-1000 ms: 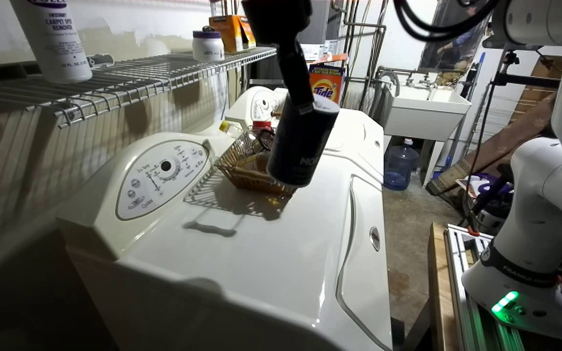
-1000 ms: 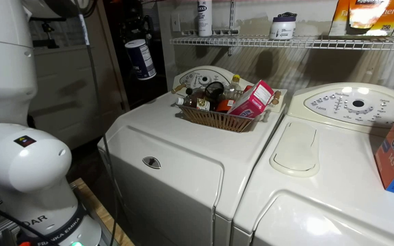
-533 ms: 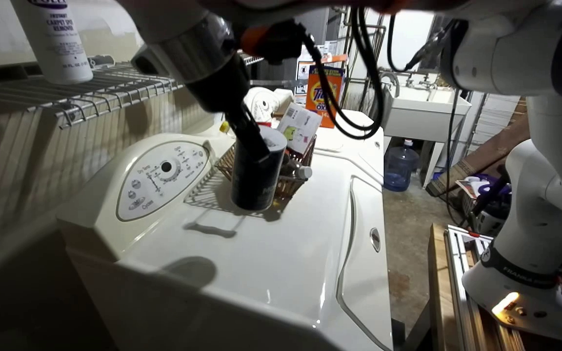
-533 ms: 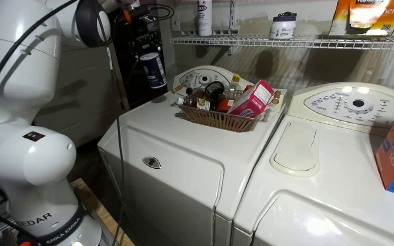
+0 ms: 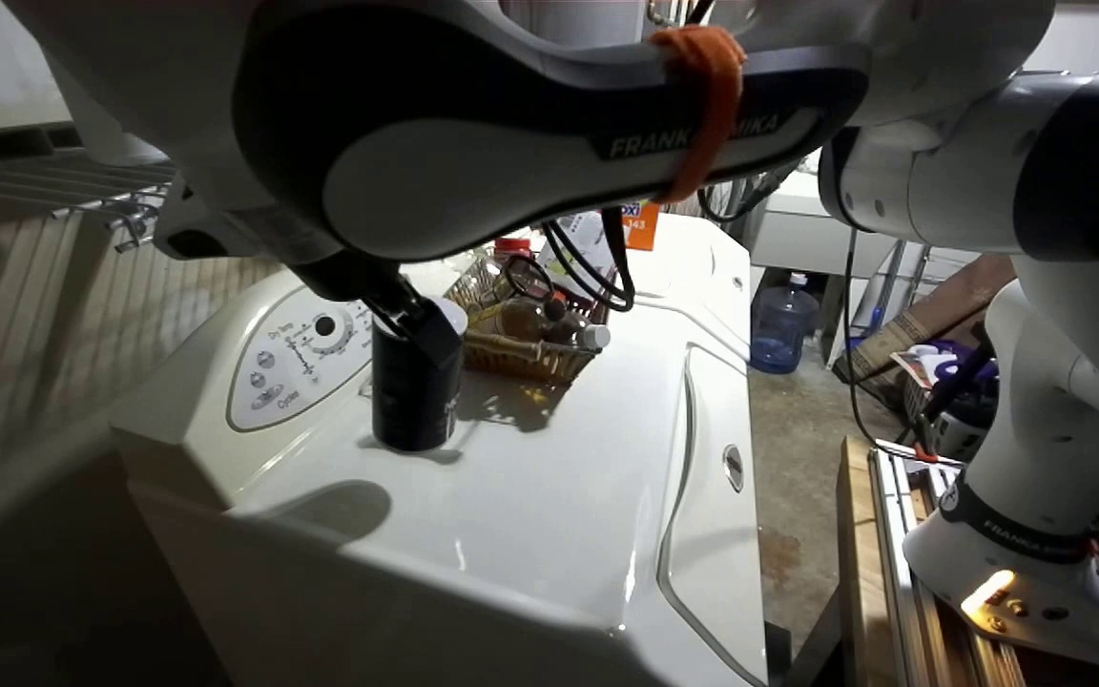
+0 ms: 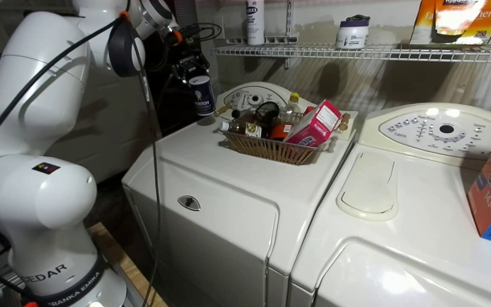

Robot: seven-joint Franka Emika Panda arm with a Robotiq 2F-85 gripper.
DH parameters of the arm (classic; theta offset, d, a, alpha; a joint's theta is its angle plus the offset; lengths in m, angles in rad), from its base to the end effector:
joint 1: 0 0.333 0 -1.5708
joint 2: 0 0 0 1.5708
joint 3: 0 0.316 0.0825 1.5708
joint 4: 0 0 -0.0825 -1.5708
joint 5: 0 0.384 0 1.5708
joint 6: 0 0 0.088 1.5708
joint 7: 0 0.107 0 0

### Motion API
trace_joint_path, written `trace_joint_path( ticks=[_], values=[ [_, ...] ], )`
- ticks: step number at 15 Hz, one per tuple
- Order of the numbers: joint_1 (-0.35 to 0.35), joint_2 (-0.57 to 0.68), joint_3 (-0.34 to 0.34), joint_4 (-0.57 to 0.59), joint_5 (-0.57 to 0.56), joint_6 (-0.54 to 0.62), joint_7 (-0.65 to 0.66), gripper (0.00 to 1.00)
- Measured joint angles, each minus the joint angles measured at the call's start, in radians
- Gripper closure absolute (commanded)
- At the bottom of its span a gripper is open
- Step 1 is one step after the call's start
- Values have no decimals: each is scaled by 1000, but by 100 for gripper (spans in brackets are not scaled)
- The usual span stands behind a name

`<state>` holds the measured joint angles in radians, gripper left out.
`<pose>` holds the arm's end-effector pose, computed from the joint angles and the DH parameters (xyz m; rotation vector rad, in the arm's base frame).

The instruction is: Take the can out of the basket and put it on the washing machine

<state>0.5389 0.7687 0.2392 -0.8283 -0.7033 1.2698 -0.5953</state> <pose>0.6093 0.3848 0.4706 2.0969 1.4801 -0.3613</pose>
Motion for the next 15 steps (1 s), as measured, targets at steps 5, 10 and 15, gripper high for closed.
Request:
trace_joint_path(
  ticks=[5,10,15],
  values=[
    [17,41,-25,0,0,123,-225,31],
    [17,70,-28,-7,-13,147,-367,31],
    [17,93,-32,-8,-42,166,-424,31]
  ],
)
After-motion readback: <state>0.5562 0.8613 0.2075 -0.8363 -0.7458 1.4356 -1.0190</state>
